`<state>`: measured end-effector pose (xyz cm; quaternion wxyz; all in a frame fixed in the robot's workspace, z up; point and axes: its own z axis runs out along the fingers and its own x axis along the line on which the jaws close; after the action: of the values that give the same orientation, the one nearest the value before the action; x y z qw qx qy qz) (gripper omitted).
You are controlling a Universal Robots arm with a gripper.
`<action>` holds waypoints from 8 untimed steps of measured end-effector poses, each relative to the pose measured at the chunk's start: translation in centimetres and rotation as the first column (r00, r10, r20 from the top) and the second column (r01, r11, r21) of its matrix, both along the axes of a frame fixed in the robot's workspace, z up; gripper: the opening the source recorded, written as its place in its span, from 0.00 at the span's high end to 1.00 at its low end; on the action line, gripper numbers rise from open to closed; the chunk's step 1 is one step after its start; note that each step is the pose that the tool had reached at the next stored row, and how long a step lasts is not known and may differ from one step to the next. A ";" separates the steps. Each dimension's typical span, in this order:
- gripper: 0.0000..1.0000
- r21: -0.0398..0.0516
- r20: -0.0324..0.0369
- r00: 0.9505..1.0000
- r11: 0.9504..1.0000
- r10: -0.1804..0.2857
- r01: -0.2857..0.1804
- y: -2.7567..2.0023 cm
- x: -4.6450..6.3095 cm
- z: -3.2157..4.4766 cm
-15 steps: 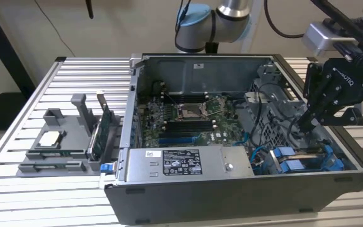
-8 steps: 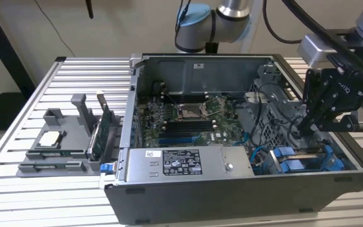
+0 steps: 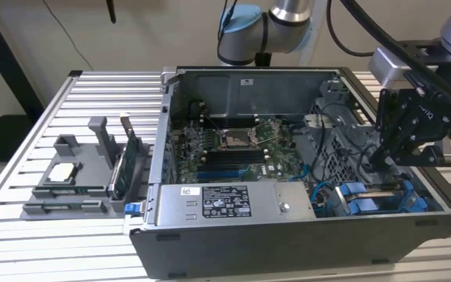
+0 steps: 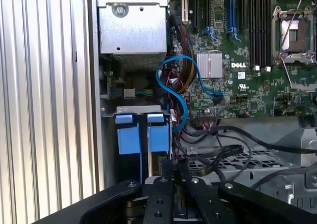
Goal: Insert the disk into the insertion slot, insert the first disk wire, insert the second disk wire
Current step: 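Insert the second disk wire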
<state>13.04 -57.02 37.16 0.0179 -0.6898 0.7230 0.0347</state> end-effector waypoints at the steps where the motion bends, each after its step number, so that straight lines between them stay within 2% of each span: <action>1: 0.84 0.000 0.000 1.000 1.000 0.000 0.000 -0.02 0.0 -0.04; 8: 0.84 0.002 0.000 1.000 1.000 0.000 0.000 -0.20 0.1 -0.85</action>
<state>13.15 -57.22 36.31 0.0185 -0.6896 0.7231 0.0353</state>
